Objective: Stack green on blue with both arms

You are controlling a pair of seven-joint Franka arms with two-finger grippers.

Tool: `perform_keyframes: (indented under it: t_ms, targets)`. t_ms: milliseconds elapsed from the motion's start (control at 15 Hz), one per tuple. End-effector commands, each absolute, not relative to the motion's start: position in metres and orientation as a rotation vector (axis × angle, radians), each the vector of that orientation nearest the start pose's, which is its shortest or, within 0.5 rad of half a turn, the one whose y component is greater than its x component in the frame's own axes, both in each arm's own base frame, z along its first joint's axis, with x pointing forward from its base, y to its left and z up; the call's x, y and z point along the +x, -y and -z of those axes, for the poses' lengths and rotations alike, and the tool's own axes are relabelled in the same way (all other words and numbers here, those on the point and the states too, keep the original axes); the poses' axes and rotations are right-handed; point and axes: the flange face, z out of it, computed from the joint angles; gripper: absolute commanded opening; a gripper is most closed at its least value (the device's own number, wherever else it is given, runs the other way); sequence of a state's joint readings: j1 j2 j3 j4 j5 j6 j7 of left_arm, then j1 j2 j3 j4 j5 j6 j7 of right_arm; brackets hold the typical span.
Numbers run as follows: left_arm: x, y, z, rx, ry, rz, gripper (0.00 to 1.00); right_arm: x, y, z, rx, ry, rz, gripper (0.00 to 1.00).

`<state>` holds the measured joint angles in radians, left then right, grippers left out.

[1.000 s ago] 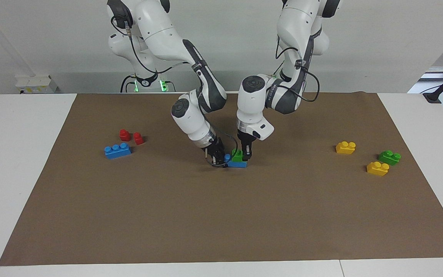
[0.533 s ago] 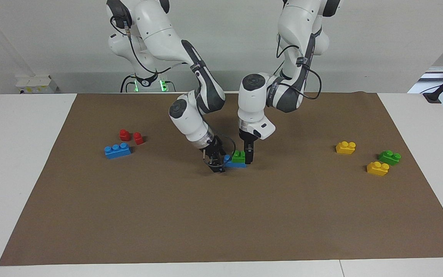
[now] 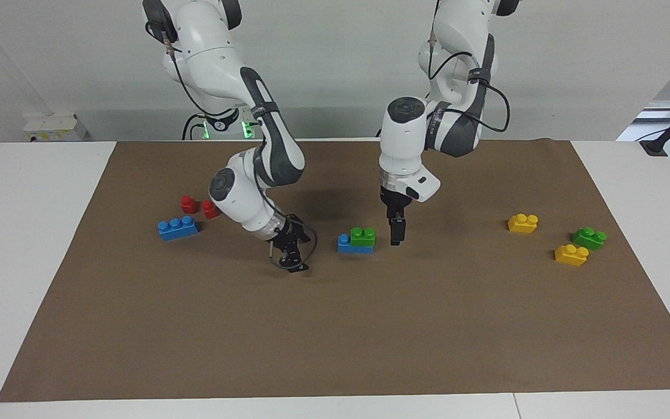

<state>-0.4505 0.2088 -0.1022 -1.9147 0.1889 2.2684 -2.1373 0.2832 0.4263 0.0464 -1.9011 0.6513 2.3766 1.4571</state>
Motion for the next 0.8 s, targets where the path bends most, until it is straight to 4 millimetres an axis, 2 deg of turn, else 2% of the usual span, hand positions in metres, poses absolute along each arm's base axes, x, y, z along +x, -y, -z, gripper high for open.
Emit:
perform_keyframes:
  t_ms: [0,133,267,533,733]
  targets:
    - [0.535,0.3,-0.407,-2.407,2.114,0.286,1.0,0.61,-0.166,-0.329,-2.097,-1.852,-0.453,1.0]
    - [0.542,0.282,-0.409,-2.441,2.043,0.287,1.0,0.609,-0.134,-0.353,-2.276,-1.741,-0.381,1.0]
    - [0.552,0.261,-0.41,-2.454,2.013,0.291,1.0,0.606,-0.102,-0.38,-2.348,-1.645,-0.386,1.0]
    - [0.568,0.217,-0.408,-2.522,1.868,0.285,1.0,0.592,-0.05,-0.449,-2.589,-1.331,-0.355,1.0]
    - [0.572,0.19,-0.405,-2.58,1.694,0.247,1.0,0.579,-0.034,-0.499,-2.752,-1.04,-0.302,1.0]
